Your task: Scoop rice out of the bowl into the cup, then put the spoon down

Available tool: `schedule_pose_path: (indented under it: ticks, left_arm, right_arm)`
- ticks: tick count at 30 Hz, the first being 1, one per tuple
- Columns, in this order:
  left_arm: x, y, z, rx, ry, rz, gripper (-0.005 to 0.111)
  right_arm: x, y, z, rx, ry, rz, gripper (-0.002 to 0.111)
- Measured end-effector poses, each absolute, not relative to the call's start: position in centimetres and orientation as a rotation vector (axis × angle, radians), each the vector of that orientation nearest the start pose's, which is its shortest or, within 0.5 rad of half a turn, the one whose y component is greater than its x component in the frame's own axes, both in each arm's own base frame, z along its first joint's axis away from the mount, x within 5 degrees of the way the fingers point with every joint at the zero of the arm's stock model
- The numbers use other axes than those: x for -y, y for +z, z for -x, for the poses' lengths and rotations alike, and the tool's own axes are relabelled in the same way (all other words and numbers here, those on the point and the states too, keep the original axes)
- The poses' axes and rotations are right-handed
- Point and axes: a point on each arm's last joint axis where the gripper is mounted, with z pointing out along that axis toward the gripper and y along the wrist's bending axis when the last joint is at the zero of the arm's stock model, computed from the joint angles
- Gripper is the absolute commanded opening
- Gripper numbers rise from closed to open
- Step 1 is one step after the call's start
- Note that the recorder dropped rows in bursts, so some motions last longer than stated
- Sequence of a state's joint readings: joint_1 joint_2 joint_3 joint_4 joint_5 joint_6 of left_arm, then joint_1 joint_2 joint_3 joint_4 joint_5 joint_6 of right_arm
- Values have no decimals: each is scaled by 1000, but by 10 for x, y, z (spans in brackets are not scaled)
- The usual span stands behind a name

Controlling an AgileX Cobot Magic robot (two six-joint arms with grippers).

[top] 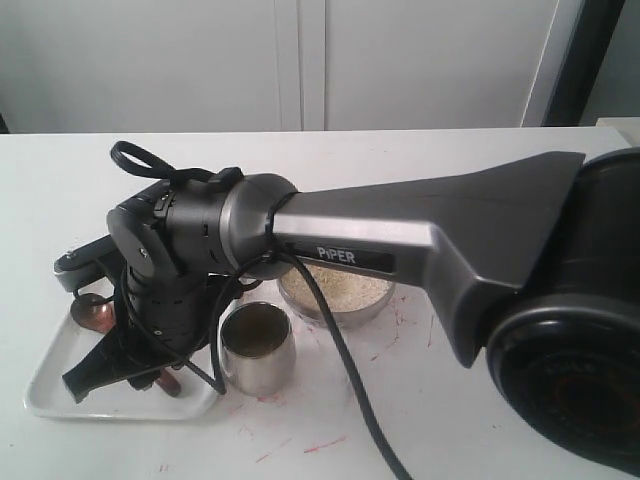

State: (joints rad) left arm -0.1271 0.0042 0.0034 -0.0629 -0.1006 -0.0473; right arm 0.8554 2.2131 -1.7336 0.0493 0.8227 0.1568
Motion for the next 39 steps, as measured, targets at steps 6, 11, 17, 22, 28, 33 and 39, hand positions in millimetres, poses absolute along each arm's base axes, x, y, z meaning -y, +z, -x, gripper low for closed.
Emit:
schedule_pose_path:
  ticks: [6,11,17,22,28,33,39]
  left_arm:
    - [6,221,-55,-1393,-193,-7,14]
    - [6,221,-55,-1393,-193,-7,14]
    - [6,221,-55,-1393,-193,-7,14]
    - [6,221,-55,-1393,-193,-7,14]
    - [6,221,-55,-1393,-193,-7,14]
    - [6,221,-55,-1393,-193,-7,14]
    - [6,221,-55,-1393,-193,-7,14]
  right_arm:
    - [-359,168,-308,-2671,307,931,41]
    - [-368,194,-314,-2599,365,904,33]
    - [-359,259,-307,-2470,444,872,4]
    - [-346,303,-295,-2388,464,892,0]
    - [-326,344,-279,-2340,455,916,0]
    - [-307,370,-264,-2299,438,927,0]
    - [-276,394,-238,-2251,448,922,0]
